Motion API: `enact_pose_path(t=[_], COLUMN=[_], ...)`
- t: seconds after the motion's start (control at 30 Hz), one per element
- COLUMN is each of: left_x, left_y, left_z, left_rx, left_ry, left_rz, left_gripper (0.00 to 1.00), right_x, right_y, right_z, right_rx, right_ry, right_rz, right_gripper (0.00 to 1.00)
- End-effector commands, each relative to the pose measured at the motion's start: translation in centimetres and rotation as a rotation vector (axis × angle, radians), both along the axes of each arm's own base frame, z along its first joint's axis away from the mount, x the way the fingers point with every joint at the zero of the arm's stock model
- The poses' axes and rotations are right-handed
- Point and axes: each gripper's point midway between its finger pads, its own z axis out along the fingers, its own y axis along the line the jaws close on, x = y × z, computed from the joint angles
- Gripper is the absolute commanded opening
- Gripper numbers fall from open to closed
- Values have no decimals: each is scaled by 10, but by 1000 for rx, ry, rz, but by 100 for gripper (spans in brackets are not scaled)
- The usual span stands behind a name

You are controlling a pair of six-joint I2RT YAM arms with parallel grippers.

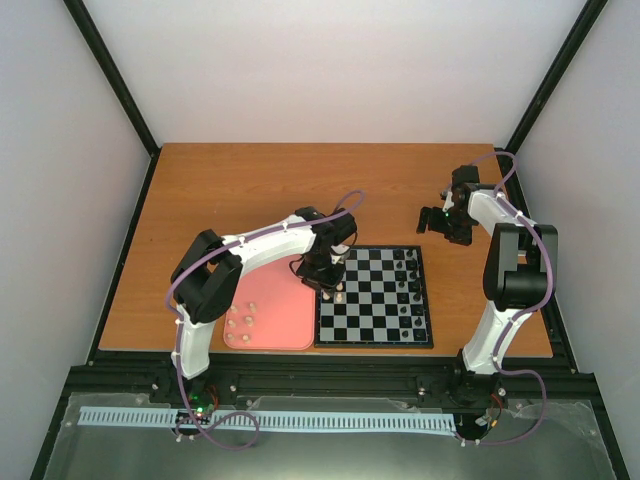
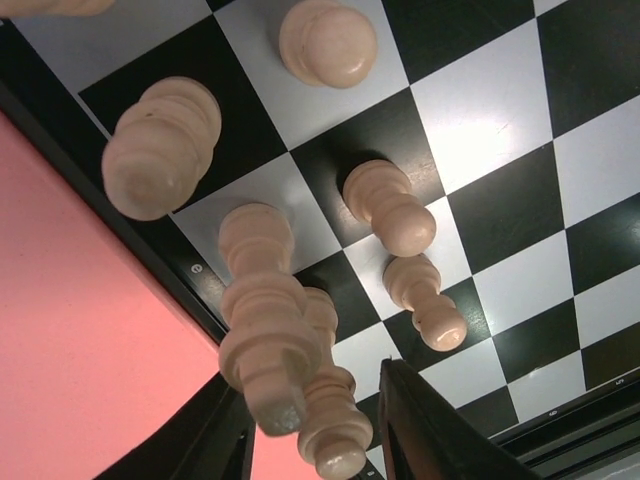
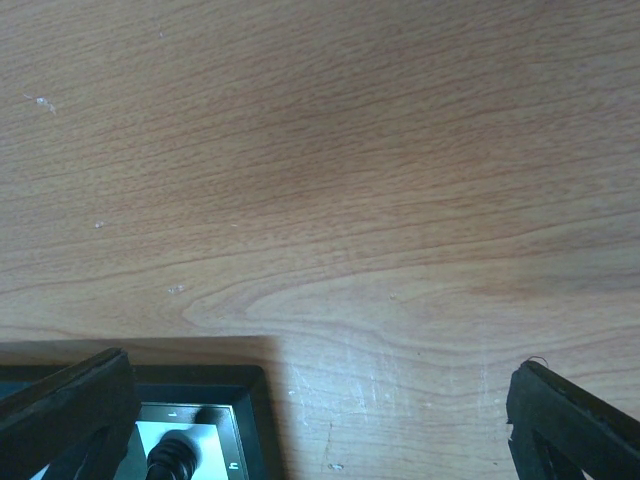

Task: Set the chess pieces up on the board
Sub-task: Place the chess piece on the chessboard, then pick up the chess piece from the storage box.

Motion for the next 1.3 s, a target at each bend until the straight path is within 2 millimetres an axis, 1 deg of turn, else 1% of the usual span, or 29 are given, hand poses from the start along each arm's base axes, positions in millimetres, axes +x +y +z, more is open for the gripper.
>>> enact_pose_path(t=[0.0,0.07,0.13,0.2,0.27,0.33,0.4,0.43,0.47,0.53,0.63,0.73,0.8,0.83,0.9,0.93,1.0,1.1,1.17,1.27], left_x=[3,3,3,4,4,4,4,5,5,8,15,21,22,21,21,21,17,10,3,-8], left_y=[-7,-7,-6,-5,1,11,24,33,42,63,99,140,167,178,199,206,216,219,218,224], left_z=[16,23,34,49,65,80,89,91,91,89,84,76,67,63,55,51,42,30,22,9], left_rx=[-23,-28,-40,-53,-56,-45,-27,-18,-9,-2,-5,36,67,69,64,66,73,73,75,94], left_ry=[-28,-34,-50,-72,-105,-145,-174,-183,-186,-182,-176,-198,-198,-189,-177,-173,-149,-103,-71,-40], left_rz=[-19,-19,-19,-18,-10,9,35,54,79,142,283,429,532,582,683,719,760,783,788,816], left_gripper=[39,42,44,49,62,79,95,99,100,100,100,100,100,99,94,91,81,69,66,58], right_x=[2,2,3,3,3,3,4,4,4,5,6,6,7,7,7,7,7,6,6,6], right_y=[4,4,4,5,4,4,5,5,6,6,6,7,8,9,9,9,9,10,10,10], right_z=[10,10,10,11,11,11,12,12,12,13,13,13,13,13,13,14,13,13,12,11], right_rx=[4,6,5,6,6,8,10,11,11,13,17,23,26,28,31,30,31,33,34,37], right_ry=[-30,-31,-32,-34,-34,-35,-36,-36,-36,-39,-39,-37,-38,-37,-38,-39,-38,-36,-34,-32], right_rz=[19,18,19,19,19,19,19,20,21,21,22,21,24,24,26,26,25,27,26,26], right_gripper=[100,100,100,100,100,100,100,100,100,100,100,100,100,100,100,100,100,100,100,100])
